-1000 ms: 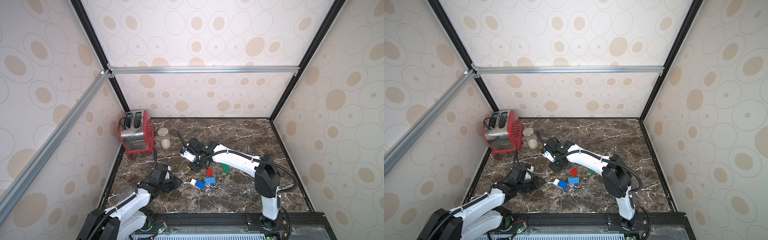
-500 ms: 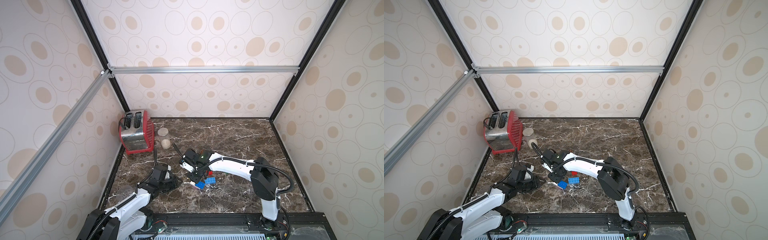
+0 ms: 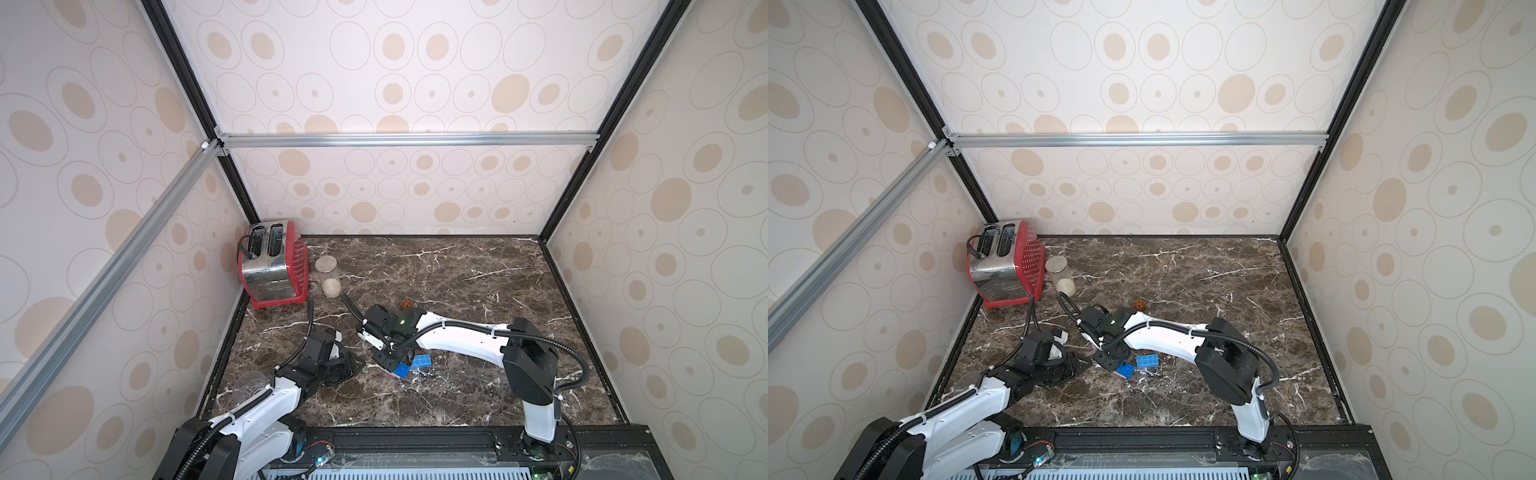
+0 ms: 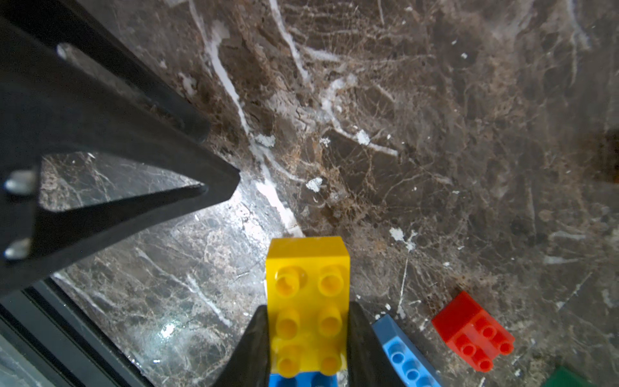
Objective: Assemble a heart with lego
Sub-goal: Assemble the lego brick with the lego brick.
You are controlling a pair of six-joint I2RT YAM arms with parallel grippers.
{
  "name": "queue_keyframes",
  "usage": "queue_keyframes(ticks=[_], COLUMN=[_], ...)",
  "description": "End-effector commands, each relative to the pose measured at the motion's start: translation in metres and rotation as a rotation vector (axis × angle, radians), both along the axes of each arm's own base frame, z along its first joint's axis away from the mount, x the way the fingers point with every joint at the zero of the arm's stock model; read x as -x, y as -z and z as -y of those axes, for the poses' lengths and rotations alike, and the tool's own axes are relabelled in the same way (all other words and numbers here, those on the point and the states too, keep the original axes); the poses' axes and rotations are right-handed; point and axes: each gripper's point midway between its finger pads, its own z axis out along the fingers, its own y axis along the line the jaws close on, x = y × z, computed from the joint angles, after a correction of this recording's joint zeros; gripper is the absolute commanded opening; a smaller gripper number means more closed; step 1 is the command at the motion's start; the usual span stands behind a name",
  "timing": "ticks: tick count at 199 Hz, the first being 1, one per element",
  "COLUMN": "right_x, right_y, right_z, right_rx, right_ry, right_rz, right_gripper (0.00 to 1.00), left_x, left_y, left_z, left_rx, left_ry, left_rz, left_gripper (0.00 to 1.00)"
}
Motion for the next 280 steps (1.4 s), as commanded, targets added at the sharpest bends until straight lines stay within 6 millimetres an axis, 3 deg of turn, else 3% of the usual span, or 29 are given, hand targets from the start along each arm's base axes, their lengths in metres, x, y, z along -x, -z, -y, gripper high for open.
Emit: queue_keyframes(ticks=[1,67,180,280], right_x=[0.004,0.011,0.01,0.032], right_y=[-0.007,-0.01,0.016,0.037], right_z=[0.008,0.01,0.023,0.036], right_rx=[0.01,0.008,0.069,0.153], right_ry=[0.015,0.018,0.078,0.028], right_rz=[0.021,0.014,0.077,0.035], right_gripper=[0.19,0.18,0.15,0.14], left_x=[-0.001,0.0,0.0,-0.001], left_y=[0.002,0.001,0.0,0.0], left_z=[-0.001,-0.001,-0.001,-0.002], left_rx=[-0.003,-0.002,-0.002,-0.009], left_ry=[0.008,0.007,0.008,0.008], left_rz=[0.009,0.013,0.015,0.016], left_gripper=[0.45,0.45,0.45,0.45])
